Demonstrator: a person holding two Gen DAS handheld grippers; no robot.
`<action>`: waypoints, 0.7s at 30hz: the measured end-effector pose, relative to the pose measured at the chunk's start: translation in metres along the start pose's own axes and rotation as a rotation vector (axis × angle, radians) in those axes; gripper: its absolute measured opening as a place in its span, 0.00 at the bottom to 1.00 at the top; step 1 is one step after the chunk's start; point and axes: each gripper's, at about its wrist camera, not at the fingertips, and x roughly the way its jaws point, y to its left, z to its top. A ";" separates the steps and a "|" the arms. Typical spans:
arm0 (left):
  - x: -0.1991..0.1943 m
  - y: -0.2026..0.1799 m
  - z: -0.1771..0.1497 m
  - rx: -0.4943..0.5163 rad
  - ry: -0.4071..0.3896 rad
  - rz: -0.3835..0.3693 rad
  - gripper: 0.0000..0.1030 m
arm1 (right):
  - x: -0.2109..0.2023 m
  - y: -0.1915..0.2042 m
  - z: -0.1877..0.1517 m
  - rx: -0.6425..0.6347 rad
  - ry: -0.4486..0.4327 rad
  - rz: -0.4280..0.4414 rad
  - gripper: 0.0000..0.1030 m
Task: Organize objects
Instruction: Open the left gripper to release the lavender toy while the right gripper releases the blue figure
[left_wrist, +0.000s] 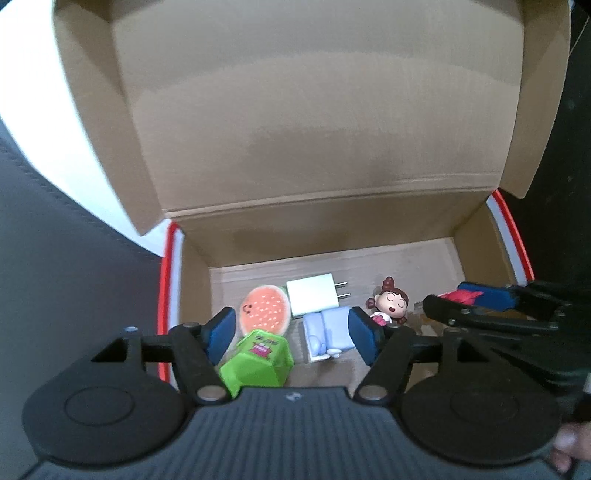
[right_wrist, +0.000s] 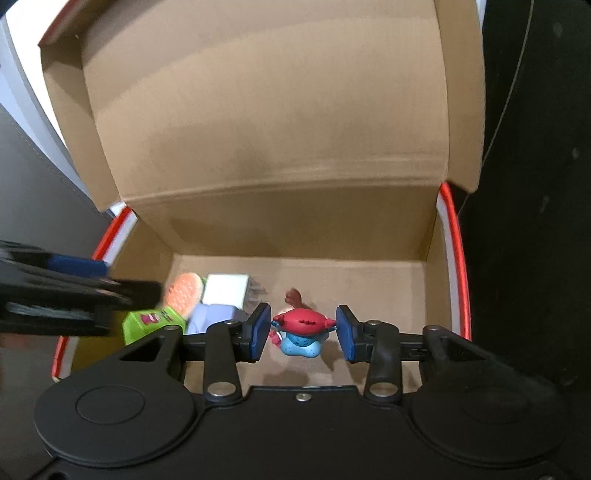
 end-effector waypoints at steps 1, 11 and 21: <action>-0.004 0.003 -0.001 -0.006 -0.005 0.000 0.67 | 0.002 0.000 0.000 -0.006 0.008 -0.010 0.37; -0.044 0.025 -0.015 -0.056 -0.022 0.015 0.70 | 0.026 -0.001 -0.009 -0.016 0.052 -0.080 0.37; -0.065 0.040 -0.032 -0.158 -0.013 -0.008 0.70 | 0.036 0.002 -0.024 -0.030 0.037 -0.110 0.38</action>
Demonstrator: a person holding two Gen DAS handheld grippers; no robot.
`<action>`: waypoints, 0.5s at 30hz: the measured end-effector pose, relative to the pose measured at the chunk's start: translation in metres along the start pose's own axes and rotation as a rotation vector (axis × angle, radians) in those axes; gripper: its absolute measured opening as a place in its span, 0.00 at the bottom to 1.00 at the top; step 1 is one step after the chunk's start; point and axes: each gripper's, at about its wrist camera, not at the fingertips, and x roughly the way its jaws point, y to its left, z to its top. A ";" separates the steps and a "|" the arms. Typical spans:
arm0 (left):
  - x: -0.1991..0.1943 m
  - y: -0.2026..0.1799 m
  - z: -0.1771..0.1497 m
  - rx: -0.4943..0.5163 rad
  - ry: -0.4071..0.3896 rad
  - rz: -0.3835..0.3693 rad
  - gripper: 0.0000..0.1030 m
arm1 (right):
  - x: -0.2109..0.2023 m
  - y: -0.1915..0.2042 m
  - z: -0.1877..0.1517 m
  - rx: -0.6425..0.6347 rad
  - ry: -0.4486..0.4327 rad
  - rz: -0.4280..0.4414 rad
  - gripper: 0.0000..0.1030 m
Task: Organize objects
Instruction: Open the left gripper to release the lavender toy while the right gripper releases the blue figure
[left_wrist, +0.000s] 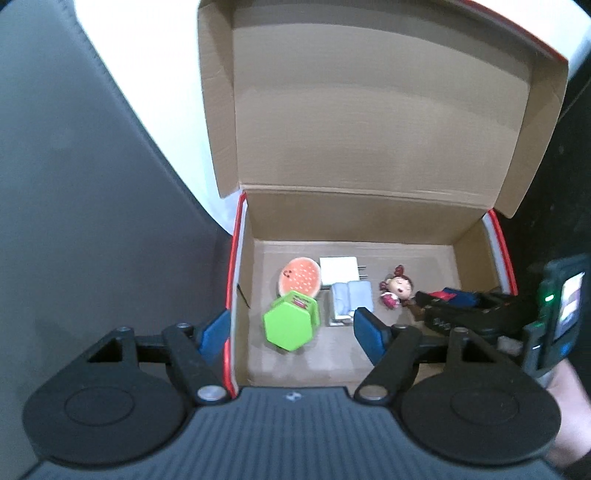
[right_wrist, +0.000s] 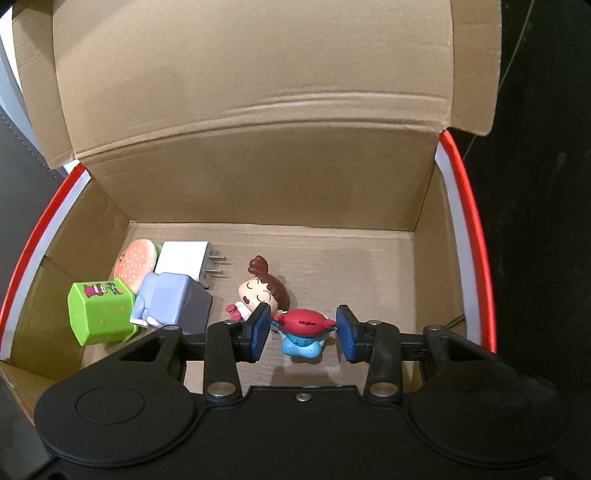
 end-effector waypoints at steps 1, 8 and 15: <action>-0.002 0.000 -0.001 -0.006 -0.002 -0.003 0.70 | 0.000 0.000 -0.001 -0.006 0.001 -0.008 0.38; -0.009 -0.003 -0.005 0.008 0.004 0.016 0.71 | -0.008 0.001 0.002 -0.002 -0.023 -0.005 0.47; -0.028 0.000 -0.007 0.005 -0.021 0.032 0.73 | -0.033 0.006 0.006 0.004 -0.038 0.017 0.51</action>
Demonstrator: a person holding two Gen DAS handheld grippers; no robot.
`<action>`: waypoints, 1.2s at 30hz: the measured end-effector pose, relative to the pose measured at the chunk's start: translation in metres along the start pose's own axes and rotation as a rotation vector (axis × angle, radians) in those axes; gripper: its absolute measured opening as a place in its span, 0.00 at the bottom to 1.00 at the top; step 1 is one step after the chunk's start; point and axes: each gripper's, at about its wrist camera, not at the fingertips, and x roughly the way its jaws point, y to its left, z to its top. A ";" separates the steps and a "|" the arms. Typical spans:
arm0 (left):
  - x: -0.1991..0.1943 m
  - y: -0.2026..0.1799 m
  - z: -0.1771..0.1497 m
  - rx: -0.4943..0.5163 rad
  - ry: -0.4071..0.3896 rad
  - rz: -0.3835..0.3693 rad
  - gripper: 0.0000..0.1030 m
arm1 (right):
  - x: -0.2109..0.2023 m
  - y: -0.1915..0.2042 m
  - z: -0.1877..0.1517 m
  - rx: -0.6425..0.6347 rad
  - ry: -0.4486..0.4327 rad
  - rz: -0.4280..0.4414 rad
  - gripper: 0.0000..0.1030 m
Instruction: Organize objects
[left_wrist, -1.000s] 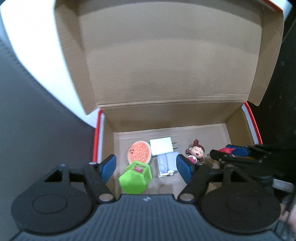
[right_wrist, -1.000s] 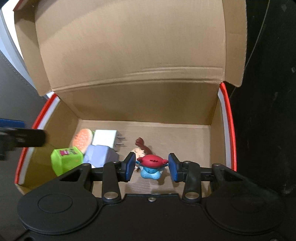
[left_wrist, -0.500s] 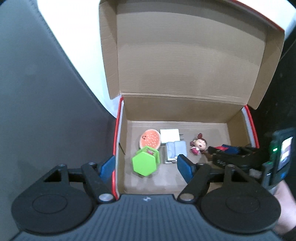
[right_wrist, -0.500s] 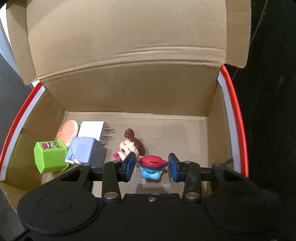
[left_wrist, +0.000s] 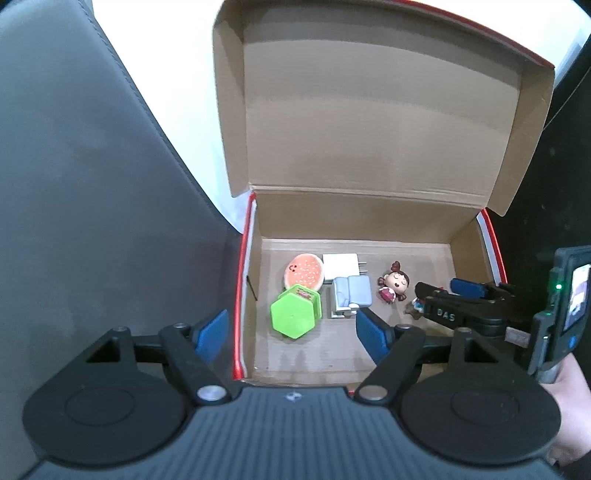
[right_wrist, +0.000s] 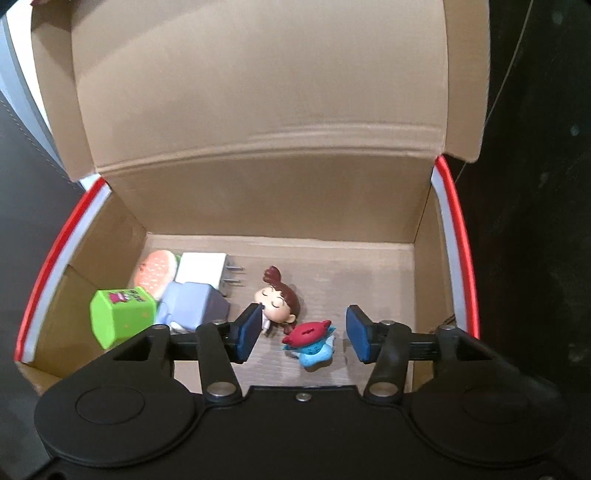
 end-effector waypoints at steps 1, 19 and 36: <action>-0.003 0.001 0.000 -0.005 -0.006 0.002 0.74 | -0.004 0.001 0.001 -0.001 -0.002 0.001 0.52; -0.053 0.014 -0.003 -0.063 -0.087 0.005 1.00 | -0.098 0.009 0.023 -0.008 -0.091 0.062 1.00; -0.110 0.014 -0.011 -0.051 -0.194 -0.023 1.00 | -0.173 0.018 0.030 -0.014 -0.136 0.042 1.00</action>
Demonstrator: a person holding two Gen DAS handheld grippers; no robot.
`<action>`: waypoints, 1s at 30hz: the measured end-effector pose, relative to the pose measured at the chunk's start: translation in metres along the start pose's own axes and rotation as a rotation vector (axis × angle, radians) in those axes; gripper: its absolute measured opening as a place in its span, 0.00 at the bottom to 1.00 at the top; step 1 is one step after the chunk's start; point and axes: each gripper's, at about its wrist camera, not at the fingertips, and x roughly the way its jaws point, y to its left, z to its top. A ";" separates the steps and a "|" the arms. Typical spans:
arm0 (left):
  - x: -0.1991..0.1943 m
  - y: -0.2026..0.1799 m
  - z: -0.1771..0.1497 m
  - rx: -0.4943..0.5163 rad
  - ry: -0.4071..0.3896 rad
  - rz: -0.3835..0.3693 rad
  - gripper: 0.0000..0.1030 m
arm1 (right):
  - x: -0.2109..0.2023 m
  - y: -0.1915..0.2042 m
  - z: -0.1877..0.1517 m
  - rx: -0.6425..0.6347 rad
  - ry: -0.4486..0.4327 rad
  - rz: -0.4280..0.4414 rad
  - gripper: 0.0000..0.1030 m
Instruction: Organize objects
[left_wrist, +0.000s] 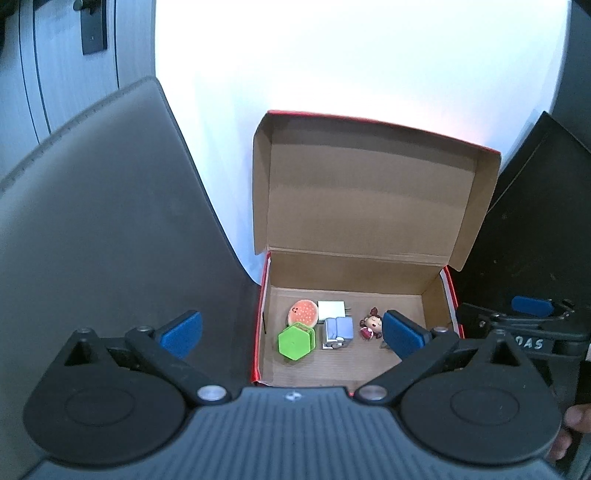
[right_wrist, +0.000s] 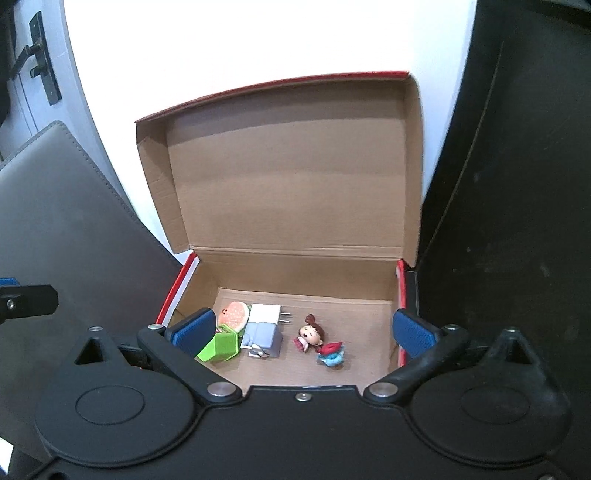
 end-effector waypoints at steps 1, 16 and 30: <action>-0.003 0.000 0.000 0.005 -0.005 -0.001 1.00 | -0.005 0.000 0.001 0.004 0.000 0.015 1.00; -0.042 0.001 -0.010 0.060 -0.009 -0.037 1.00 | -0.058 0.003 0.000 0.026 -0.056 0.065 1.00; -0.065 -0.022 -0.033 0.085 -0.067 -0.069 1.00 | -0.101 -0.006 -0.030 0.094 -0.136 0.075 1.00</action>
